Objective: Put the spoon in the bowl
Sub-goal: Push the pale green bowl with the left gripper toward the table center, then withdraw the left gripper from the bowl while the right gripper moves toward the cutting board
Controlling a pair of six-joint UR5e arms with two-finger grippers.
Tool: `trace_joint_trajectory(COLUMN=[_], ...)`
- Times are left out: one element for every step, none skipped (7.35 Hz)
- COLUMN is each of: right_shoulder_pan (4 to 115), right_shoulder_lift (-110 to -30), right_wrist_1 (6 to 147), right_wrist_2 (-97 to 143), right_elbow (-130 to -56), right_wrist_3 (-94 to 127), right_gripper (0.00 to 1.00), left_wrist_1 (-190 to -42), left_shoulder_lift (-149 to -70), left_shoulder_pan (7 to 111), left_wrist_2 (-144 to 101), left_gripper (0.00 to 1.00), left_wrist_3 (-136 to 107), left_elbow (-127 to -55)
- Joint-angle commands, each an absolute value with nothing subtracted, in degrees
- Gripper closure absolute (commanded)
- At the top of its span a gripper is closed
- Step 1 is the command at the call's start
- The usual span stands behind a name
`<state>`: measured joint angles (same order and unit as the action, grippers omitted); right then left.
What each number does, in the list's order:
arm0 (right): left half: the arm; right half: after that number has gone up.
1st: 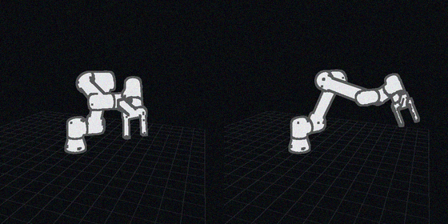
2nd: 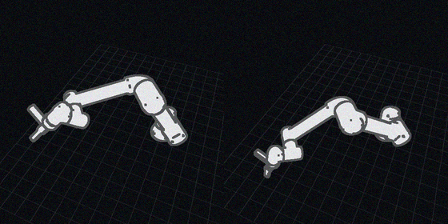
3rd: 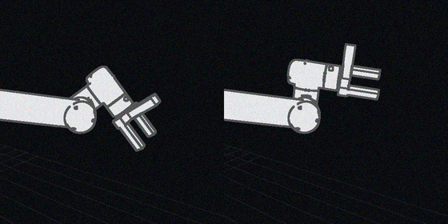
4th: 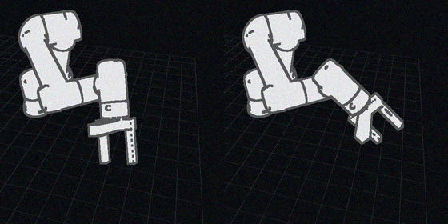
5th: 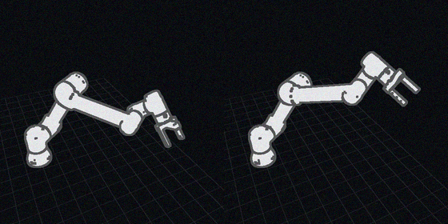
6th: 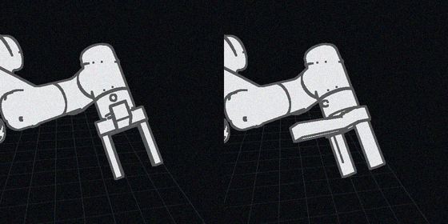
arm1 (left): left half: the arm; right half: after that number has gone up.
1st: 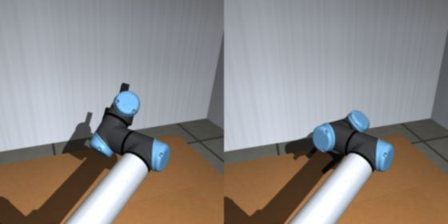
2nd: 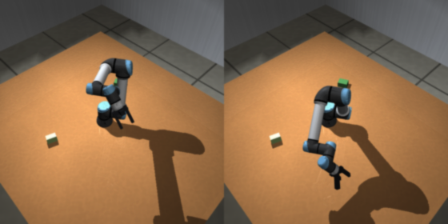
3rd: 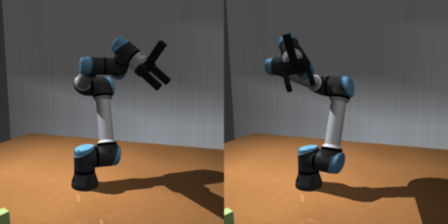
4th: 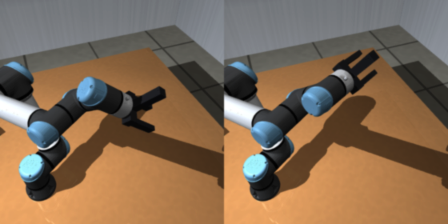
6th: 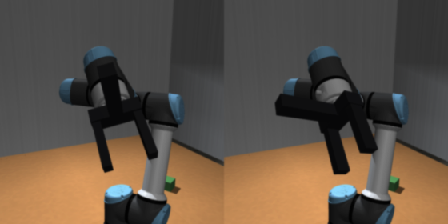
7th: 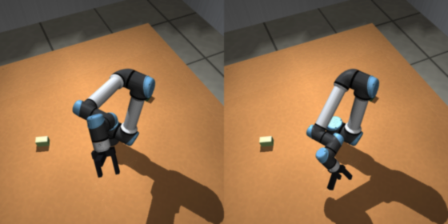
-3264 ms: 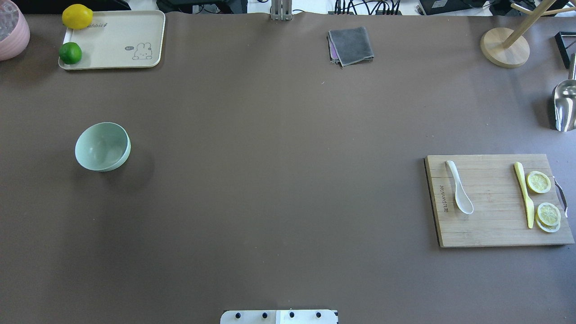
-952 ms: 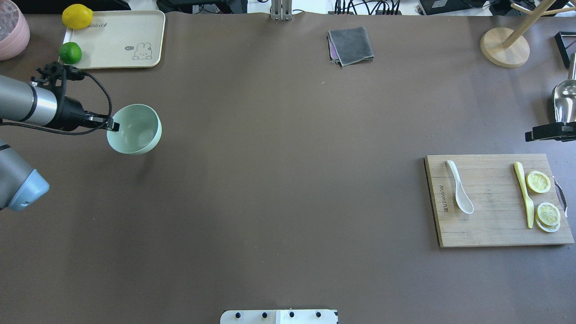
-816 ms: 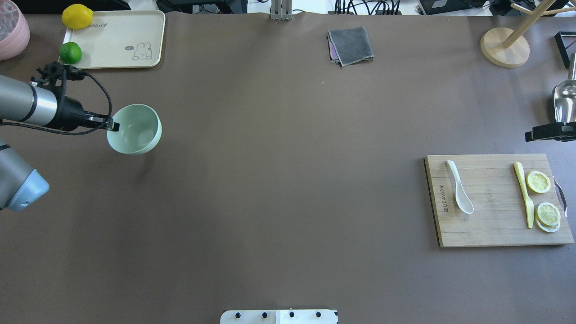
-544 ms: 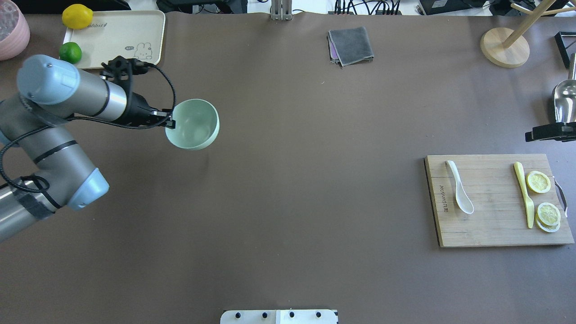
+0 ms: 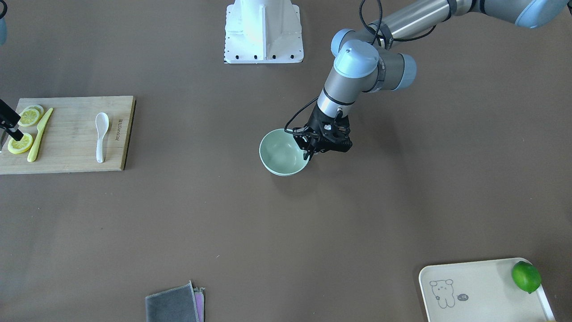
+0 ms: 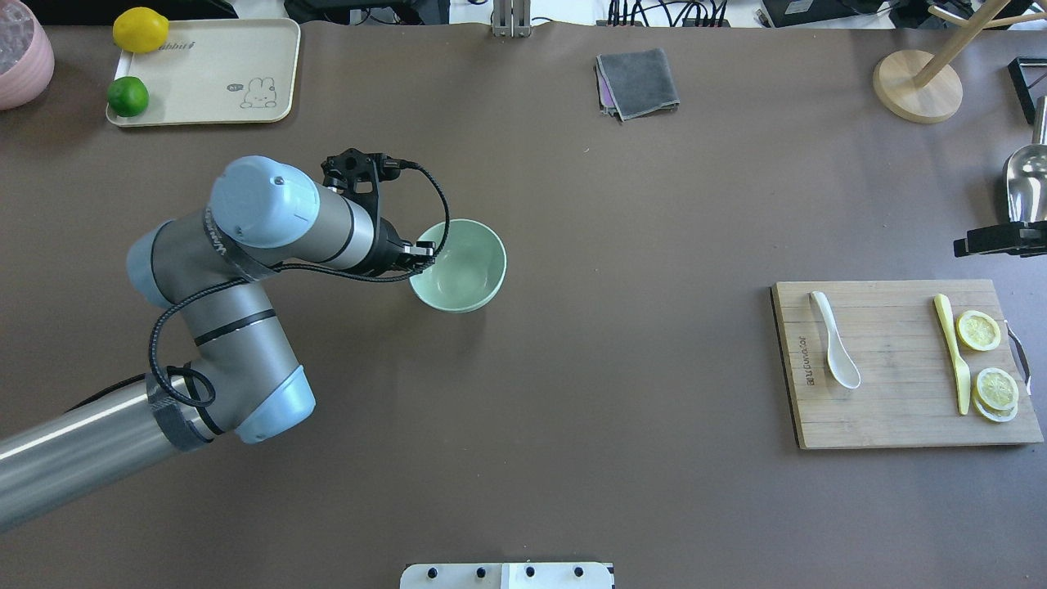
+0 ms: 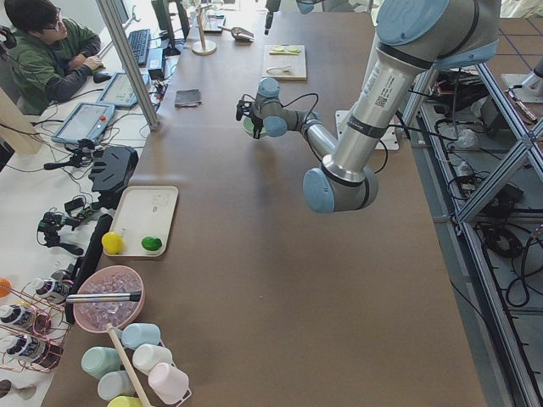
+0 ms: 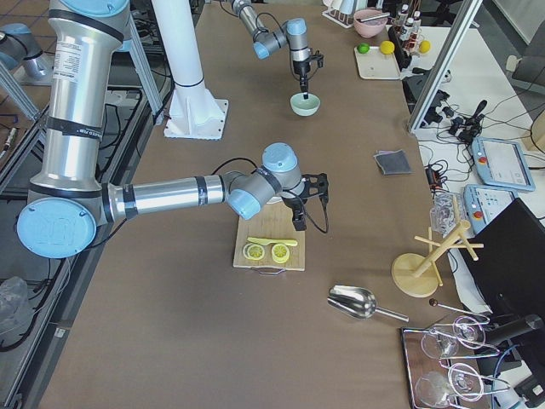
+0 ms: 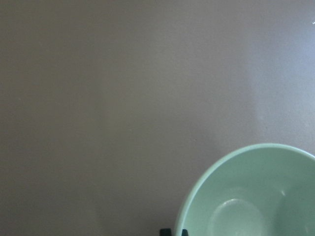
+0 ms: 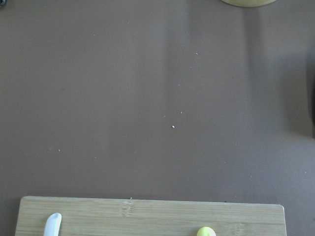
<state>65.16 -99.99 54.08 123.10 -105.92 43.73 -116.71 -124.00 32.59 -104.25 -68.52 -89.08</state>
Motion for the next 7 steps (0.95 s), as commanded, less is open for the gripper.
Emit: trace_joint_trajectory(right_shoulder_pan=[65.0, 64.4, 64.2, 63.6, 62.6, 60.2, 56.5], right_shoulder_lift=[-100.0, -100.0, -99.9, -99.6, -99.6, -99.7, -100.2], right_wrist_1=[54.1, 54.1, 54.1, 54.1, 54.1, 53.3, 53.3], right_wrist_2=[123.1, 123.1, 123.1, 123.1, 123.0, 122.4, 119.0], right_elbow=[-106.0, -106.0, -106.3, -106.4, -106.8, -108.0, -110.1], right_wrist_3=[43.9, 44.0, 44.2, 44.5, 46.6, 50.6, 55.1], right_gripper=[0.0, 0.0, 0.0, 0.0, 0.0, 0.0, 0.01], left_wrist_1=[-116.5, -116.6, -116.0, -111.5, -106.3, -106.1, -106.3], left_shoulder_lift=[-124.4, -123.9, -122.1, -119.5, -114.3, -107.2, -101.5], left_shoulder_pan=[32.2, 32.3, 33.2, 39.0, 46.4, 52.7, 60.0], left_wrist_2=[-103.5, -101.3, -101.8, -108.7, -115.7, -119.8, -124.6], left_gripper=[0.29, 0.02, 0.02, 0.02, 0.02, 0.02, 0.02], left_wrist_3=[-68.6, -68.5, -67.0, -61.6, -53.7, -43.3, -32.2], left_elbow=[-88.7, -89.4, -92.3, -96.5, -102.1, -104.8, -104.9])
